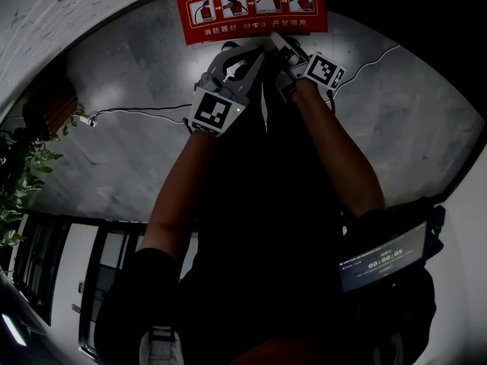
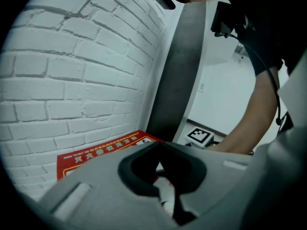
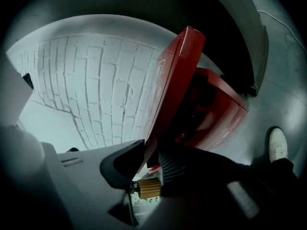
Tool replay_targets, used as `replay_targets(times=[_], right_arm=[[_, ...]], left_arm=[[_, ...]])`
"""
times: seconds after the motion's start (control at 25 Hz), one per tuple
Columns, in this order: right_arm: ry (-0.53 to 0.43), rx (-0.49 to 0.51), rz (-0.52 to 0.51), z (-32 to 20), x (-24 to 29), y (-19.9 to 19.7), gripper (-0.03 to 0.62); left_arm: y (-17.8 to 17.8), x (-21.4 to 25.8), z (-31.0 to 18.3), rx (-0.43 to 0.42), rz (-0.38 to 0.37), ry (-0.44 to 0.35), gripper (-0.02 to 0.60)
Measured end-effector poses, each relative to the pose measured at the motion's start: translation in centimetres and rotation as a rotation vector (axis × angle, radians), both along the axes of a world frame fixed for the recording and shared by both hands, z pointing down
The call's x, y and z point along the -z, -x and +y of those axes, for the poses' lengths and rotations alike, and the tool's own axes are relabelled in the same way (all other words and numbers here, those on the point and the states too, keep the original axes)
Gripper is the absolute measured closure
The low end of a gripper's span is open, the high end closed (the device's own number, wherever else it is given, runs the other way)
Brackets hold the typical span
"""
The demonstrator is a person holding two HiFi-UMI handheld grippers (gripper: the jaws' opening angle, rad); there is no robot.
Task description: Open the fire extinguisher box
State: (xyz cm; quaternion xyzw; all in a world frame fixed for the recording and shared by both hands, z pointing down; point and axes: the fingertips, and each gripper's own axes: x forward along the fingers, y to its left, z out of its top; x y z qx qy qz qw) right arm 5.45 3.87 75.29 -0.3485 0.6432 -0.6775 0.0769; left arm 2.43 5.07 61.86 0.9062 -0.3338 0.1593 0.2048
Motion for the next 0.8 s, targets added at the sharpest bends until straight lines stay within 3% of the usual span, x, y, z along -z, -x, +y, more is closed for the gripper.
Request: replay_targets(times=[0.24,0.44,0.64,0.8], right_arm=[[-0.115,0.103,0.008,-1.2,5.1,0.6,0.501],[-0.208,0.13,-0.018,-1.1,5.7,0.6,0.508],[-0.299,0.134,-0.044,-6.3,11.0,1.7,0.519],[-0.342,0.126,0.001,-9.0,12.9,1.6,0.526]], left_arm=[[0.6,1.9,-1.2,0.023,0.024,-0.025,0.58],[1.3,0.2,-0.6,0.039,0.004,-0.041,0.58],[2.9,1.9,-3.1,0.068,-0.004,-0.041,0.58],[3.1,1.9,-3.4,0.093,0.005,-0.037,0.58]])
